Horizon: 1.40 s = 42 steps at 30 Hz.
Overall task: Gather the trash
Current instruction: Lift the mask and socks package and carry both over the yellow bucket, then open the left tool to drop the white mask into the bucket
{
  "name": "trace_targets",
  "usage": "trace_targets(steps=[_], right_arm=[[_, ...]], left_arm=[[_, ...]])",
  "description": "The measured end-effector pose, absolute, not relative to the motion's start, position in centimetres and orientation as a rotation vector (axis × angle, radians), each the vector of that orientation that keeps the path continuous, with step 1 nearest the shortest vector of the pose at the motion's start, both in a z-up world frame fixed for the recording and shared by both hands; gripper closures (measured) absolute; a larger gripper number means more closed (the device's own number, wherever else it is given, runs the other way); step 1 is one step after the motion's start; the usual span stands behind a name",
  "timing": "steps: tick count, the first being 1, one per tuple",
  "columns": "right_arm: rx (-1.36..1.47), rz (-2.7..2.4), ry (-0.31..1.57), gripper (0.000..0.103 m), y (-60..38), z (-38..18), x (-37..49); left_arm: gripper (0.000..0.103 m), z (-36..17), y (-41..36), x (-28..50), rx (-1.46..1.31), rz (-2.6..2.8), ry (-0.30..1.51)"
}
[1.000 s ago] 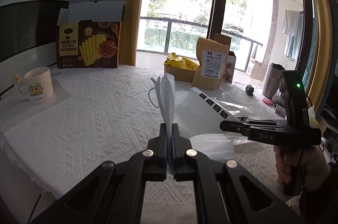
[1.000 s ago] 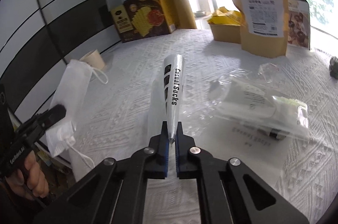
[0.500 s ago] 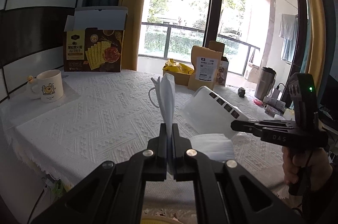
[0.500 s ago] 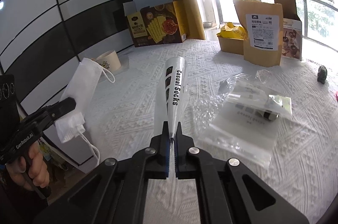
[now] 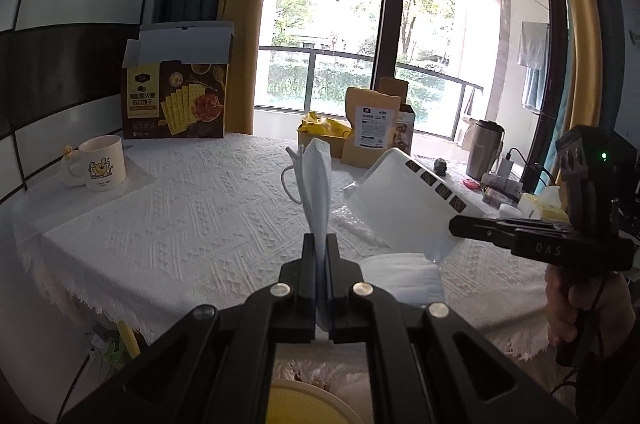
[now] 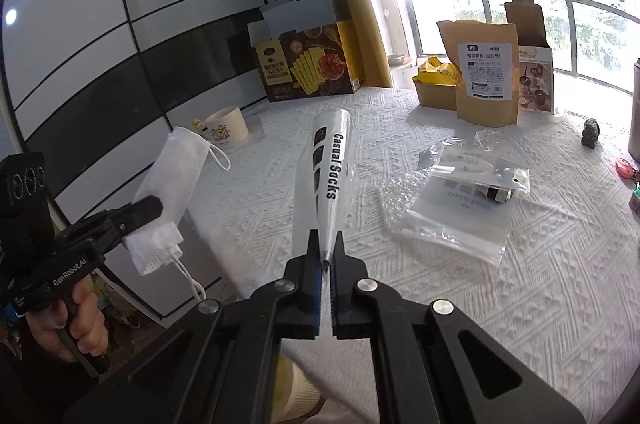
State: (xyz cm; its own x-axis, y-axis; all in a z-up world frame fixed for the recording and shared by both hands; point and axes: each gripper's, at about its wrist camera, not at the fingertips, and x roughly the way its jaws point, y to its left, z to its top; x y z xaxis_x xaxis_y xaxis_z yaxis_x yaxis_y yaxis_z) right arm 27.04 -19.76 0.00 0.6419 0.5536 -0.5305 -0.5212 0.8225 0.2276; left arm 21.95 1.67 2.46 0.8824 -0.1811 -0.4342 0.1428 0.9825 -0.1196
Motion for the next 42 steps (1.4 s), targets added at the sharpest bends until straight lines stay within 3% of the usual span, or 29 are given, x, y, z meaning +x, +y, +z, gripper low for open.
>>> trace_targets(steps=[19, 42], right_arm=[[0.050, 0.602, 0.581, 0.100, -22.2, 0.5, 19.0], [0.046, 0.721, 0.618, 0.100, -19.1, -5.4, 14.9]], left_arm=[[0.100, 1.3, -0.7, 16.3, -0.081, -0.209, 0.478], [0.100, -8.5, 4.6, 13.4, -0.138, -0.063, 0.726]])
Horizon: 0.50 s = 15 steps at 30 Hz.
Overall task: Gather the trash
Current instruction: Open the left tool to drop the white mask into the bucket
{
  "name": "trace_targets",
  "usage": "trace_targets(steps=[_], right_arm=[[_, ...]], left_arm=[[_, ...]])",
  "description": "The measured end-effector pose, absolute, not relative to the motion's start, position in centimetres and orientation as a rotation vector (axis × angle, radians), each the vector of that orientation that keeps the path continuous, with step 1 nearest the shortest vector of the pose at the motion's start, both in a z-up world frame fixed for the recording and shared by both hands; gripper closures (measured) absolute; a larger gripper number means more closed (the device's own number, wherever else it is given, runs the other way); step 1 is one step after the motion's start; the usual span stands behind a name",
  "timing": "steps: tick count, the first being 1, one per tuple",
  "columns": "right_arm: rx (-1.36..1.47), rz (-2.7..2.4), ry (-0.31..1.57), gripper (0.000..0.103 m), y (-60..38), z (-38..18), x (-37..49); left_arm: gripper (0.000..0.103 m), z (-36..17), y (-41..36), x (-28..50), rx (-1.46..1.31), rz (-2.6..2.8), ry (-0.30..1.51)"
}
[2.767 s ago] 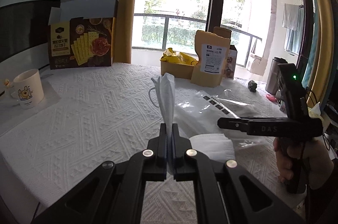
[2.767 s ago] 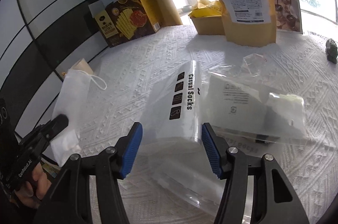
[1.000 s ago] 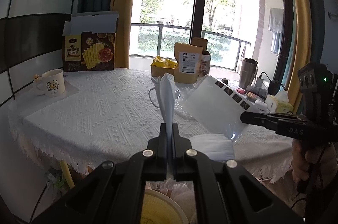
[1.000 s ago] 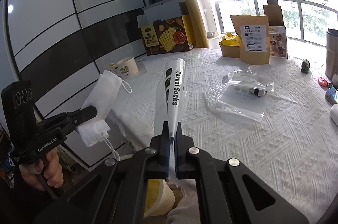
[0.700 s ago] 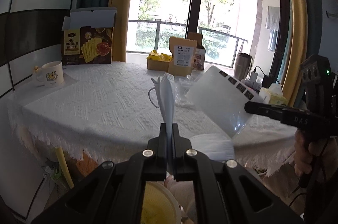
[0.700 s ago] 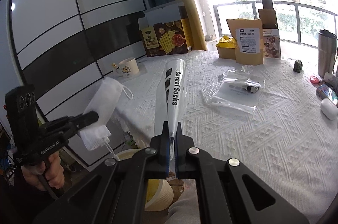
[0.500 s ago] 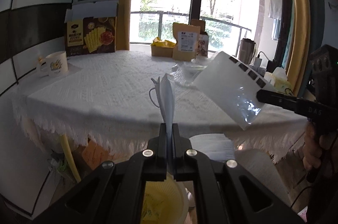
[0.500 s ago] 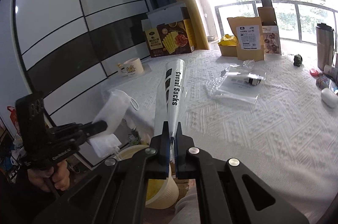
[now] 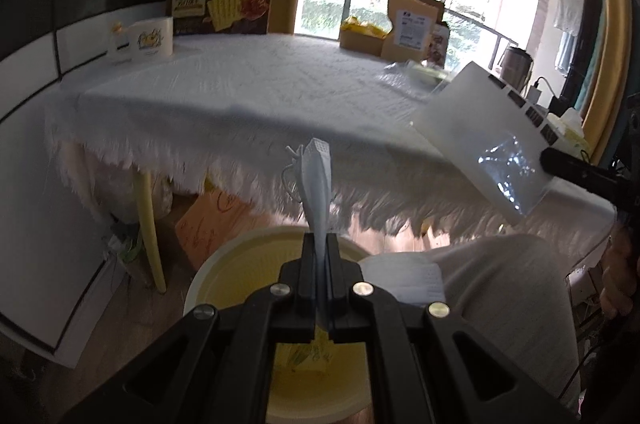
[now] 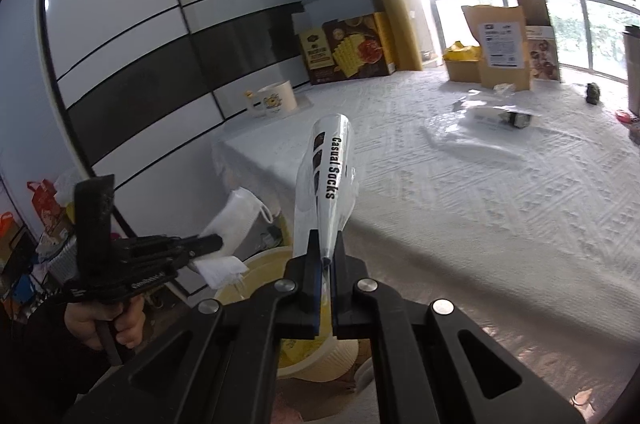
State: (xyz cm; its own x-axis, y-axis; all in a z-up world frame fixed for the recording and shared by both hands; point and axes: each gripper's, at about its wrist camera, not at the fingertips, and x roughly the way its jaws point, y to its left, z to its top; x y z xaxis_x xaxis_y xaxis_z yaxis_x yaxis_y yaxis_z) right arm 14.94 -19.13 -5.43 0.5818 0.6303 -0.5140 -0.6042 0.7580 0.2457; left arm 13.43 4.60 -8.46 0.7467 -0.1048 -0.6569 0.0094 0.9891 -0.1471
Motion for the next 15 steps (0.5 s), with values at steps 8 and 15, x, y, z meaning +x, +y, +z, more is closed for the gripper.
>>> trace_targets(steps=[8, 15], right_arm=[[0.021, 0.747, 0.671, 0.100, -16.3, -7.0, 15.6], [-0.004, 0.760, 0.701, 0.100, -14.4, -7.9, 15.6]], left_arm=[[0.100, -12.3, 6.4, 13.8, -0.174, -0.009, 0.836], [0.061, -13.2, 8.2, 13.5, -0.231, 0.002, 0.838]])
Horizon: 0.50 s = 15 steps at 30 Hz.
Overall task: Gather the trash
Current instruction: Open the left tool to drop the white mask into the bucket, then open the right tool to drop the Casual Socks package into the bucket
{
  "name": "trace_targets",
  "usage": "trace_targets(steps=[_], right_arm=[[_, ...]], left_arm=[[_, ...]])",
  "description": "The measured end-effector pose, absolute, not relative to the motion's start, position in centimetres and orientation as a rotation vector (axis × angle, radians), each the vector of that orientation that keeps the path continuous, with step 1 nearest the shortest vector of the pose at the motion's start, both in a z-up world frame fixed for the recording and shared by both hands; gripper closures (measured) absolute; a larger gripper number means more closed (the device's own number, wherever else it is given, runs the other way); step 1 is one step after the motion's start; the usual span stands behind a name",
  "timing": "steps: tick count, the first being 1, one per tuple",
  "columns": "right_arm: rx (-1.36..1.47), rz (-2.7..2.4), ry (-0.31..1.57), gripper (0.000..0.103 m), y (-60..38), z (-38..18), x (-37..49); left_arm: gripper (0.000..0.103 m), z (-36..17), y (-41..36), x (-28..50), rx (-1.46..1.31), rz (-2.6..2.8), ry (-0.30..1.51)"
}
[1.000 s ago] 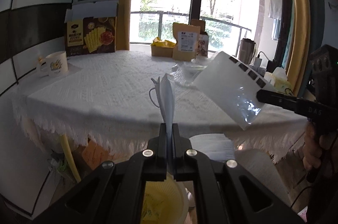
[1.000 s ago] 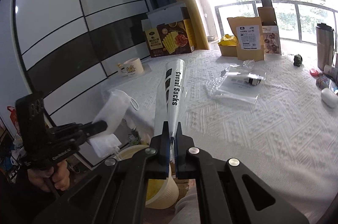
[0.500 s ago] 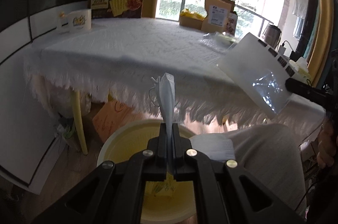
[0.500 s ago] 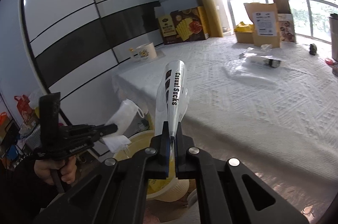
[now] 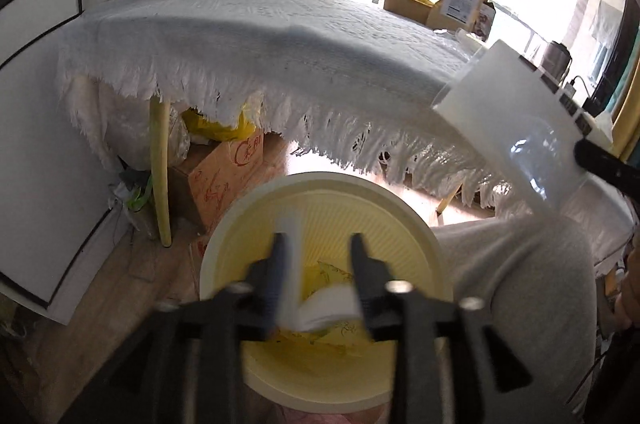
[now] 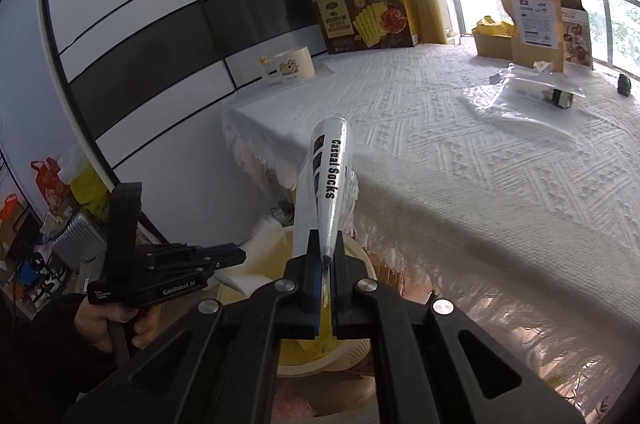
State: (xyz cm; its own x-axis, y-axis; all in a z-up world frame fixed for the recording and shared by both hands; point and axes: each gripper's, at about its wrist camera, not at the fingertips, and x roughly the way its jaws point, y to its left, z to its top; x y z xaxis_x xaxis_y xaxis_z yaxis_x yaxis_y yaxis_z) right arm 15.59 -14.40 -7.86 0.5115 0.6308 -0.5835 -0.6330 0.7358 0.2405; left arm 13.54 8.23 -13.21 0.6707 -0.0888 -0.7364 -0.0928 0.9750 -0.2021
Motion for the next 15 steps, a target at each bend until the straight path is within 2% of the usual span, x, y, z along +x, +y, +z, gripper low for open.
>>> trace_targets(steps=[15], right_arm=[[-0.080, 0.845, 0.825, 0.100, -7.8, -11.7, 15.7]], left_arm=[[0.060, -12.3, 13.2, 11.6, -0.309, 0.078, 0.767]])
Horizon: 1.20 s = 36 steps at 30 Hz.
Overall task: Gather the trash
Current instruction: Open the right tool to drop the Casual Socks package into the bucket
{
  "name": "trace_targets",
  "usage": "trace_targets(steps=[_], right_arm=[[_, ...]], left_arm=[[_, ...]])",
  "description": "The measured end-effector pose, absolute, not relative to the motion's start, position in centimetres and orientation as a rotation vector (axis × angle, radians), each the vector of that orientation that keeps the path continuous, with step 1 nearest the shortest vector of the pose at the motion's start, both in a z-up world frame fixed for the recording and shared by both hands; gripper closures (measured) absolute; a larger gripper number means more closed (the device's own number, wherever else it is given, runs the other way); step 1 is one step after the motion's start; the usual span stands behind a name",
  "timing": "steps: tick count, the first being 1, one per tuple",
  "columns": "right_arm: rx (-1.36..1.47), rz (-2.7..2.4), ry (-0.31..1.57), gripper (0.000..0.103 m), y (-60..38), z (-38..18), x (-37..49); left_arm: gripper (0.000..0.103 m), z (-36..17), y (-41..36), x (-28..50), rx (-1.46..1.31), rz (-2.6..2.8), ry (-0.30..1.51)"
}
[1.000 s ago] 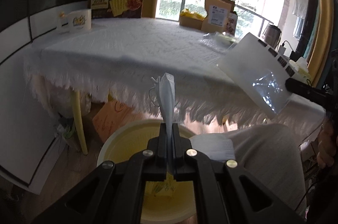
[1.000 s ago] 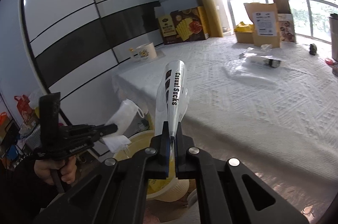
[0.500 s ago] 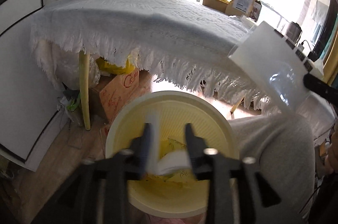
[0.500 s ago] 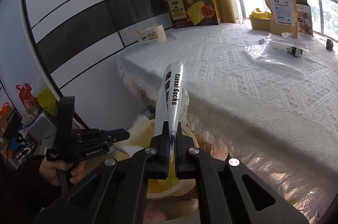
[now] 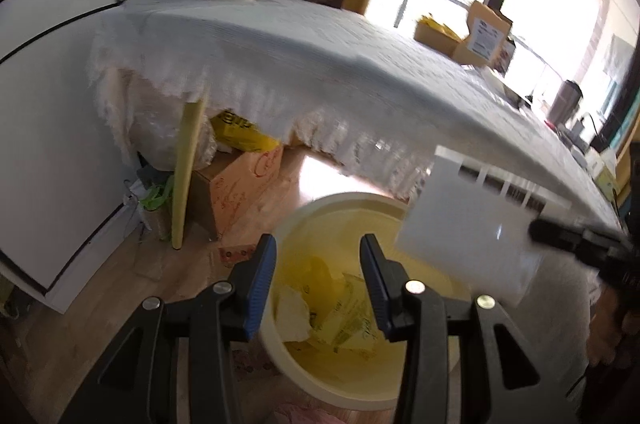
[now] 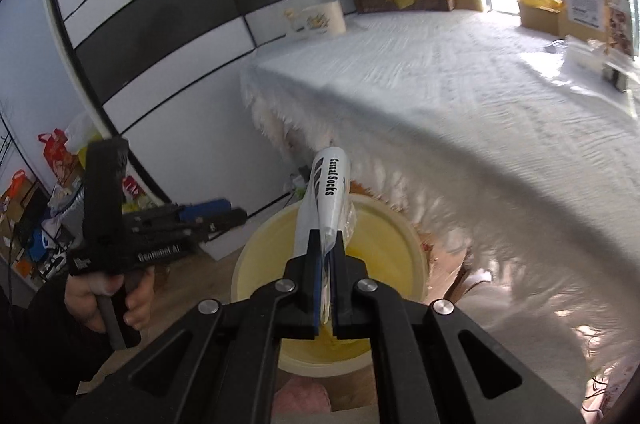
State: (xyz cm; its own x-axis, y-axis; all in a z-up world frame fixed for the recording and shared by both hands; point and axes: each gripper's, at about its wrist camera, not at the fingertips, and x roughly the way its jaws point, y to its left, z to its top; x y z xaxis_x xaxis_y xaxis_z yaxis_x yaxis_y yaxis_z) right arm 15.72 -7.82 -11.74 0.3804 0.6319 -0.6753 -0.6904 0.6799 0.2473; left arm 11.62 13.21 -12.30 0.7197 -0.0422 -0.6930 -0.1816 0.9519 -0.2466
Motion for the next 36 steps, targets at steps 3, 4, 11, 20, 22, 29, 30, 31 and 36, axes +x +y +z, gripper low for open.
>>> trace_targets(steps=[3, 4, 11, 20, 22, 29, 30, 31, 36], right_arm=[[-0.103, 0.871, 0.860, 0.100, -6.3, -12.8, 15.4], [-0.116, 0.881, 0.874, 0.100, -5.7, -13.2, 15.3], [-0.127, 0.902, 0.924, 0.100, -3.9, -14.4, 15.3], [-0.102, 0.877, 0.944, 0.085, -4.4, -14.6, 16.3], [-0.099, 0.869, 0.937, 0.082, -4.7, -14.5, 16.3], [-0.074, 0.847, 0.905, 0.079, -6.1, -13.9, 16.6], [-0.070, 0.843, 0.900, 0.079, -6.3, -13.8, 16.7], [-0.066, 0.840, 0.894, 0.079, -6.6, -13.6, 16.7], [-0.042, 0.816, 0.865, 0.078, -8.4, -12.9, 16.7]], left_arm=[[0.060, -12.3, 14.4, 11.1, -0.335, 0.101, 0.753], [0.060, -12.3, 14.7, 11.0, -0.342, 0.106, 0.751], [0.060, -12.1, 16.1, 10.5, -0.361, 0.125, 0.737], [0.060, -11.7, 15.8, 10.2, -0.362, 0.115, 0.728], [0.060, -11.5, 15.6, 10.2, -0.359, 0.113, 0.724], [0.060, -10.3, 14.3, 10.3, -0.331, 0.091, 0.706], [0.060, -10.2, 14.0, 10.4, -0.326, 0.086, 0.704], [0.060, -10.0, 13.7, 10.5, -0.321, 0.080, 0.702], [0.060, -9.2, 12.1, 11.1, -0.296, 0.053, 0.696]])
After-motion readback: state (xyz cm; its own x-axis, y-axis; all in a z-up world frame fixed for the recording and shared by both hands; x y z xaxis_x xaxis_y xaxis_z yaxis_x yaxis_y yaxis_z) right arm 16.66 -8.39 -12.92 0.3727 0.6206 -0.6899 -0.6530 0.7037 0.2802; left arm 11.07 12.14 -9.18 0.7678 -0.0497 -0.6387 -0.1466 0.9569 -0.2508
